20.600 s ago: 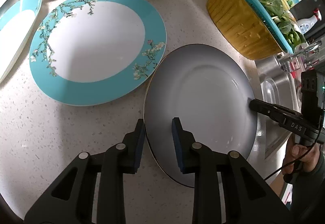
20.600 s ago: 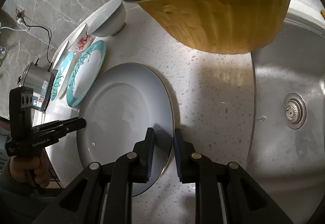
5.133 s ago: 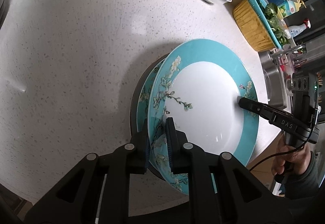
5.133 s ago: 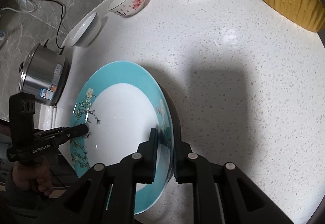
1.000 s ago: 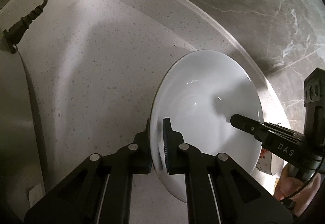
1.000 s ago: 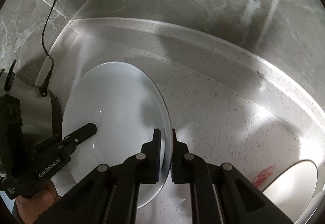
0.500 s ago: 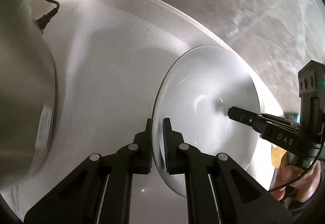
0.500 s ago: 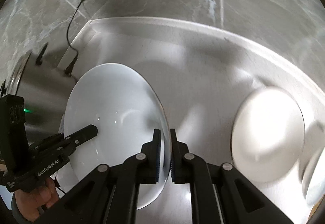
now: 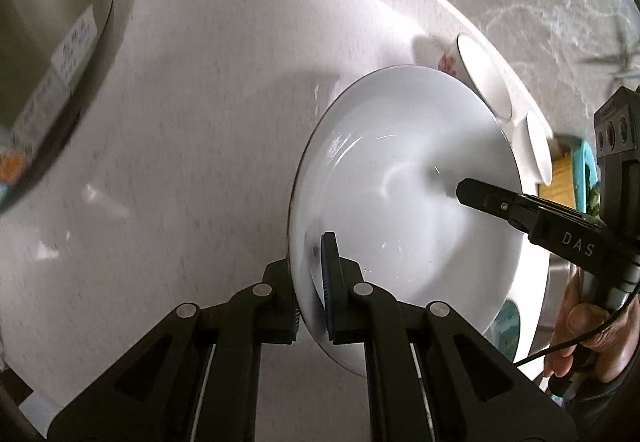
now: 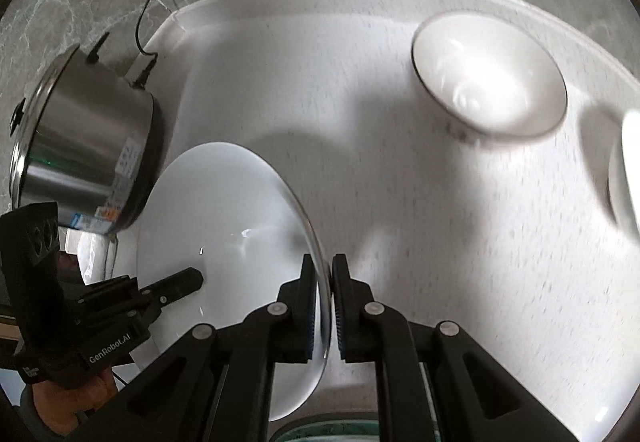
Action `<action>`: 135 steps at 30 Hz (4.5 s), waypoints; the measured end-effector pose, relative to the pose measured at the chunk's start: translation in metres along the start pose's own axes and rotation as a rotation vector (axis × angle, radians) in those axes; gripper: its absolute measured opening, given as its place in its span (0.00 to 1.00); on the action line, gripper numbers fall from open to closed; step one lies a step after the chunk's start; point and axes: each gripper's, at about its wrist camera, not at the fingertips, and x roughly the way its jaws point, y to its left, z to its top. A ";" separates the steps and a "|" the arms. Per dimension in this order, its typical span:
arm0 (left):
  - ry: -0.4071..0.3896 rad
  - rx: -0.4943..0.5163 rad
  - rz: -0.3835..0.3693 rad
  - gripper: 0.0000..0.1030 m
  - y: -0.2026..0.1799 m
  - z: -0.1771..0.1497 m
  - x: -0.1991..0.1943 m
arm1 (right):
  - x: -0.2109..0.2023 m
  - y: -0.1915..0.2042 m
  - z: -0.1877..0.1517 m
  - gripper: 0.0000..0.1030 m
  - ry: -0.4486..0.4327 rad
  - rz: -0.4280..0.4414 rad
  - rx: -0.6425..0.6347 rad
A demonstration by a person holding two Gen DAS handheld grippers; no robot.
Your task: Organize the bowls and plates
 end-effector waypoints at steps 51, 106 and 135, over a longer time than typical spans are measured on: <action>-0.189 0.303 -0.166 1.00 -0.060 0.094 -0.059 | -0.164 -0.098 -0.086 1.00 -0.520 -0.085 0.373; 0.013 0.728 0.068 0.98 -0.341 0.190 0.158 | -0.106 -0.258 -0.022 0.63 -0.319 -0.294 0.558; 0.128 0.761 -0.007 0.28 -0.352 0.177 0.193 | -0.087 -0.271 -0.011 0.48 -0.266 -0.271 0.557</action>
